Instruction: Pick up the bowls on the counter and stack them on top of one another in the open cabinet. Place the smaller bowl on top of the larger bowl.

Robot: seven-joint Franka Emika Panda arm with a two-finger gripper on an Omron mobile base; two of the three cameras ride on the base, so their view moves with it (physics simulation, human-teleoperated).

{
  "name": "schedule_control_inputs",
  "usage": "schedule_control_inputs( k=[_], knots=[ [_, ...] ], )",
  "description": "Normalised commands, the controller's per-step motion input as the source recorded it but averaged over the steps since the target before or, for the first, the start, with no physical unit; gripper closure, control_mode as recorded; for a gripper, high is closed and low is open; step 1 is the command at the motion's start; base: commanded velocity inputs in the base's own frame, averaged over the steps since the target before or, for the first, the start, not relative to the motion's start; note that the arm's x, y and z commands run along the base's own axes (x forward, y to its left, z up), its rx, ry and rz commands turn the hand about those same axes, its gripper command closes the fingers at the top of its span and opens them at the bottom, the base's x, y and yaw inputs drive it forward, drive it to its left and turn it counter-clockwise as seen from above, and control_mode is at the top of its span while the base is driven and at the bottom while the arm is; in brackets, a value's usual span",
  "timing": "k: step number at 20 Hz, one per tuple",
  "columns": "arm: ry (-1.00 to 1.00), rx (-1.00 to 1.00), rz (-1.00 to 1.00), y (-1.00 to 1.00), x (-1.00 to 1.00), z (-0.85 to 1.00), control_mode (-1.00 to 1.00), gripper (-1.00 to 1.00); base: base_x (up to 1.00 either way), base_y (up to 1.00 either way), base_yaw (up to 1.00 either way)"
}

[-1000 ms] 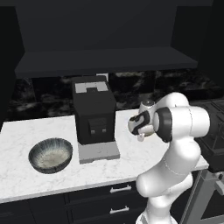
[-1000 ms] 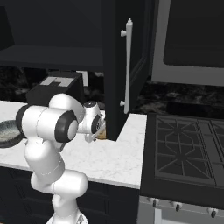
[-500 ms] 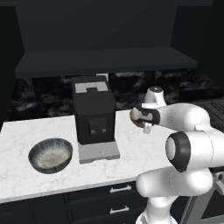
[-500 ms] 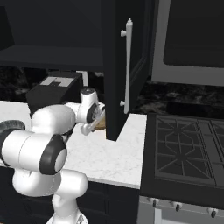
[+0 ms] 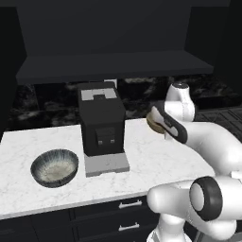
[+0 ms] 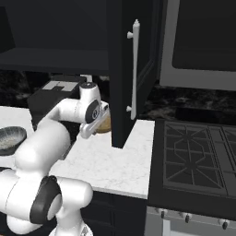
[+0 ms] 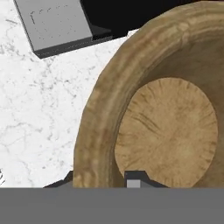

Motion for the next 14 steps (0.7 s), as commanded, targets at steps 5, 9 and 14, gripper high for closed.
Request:
schedule_control_inputs(
  k=[5, 9, 14],
  knots=[
    [0.00, 0.00, 0.00, 0.20, -0.81, 0.76, -1.00, 1.00, 0.00, 0.00, 0.00],
    [-0.03, 0.00, 0.01, 0.43, -0.97, 0.63, -1.00, 1.00, 0.00, 0.00, 0.00],
    [-0.13, -0.01, 0.00, 0.74, -1.00, 0.30, -1.00, 1.00, 0.00, 0.00, 0.00]
  ],
)
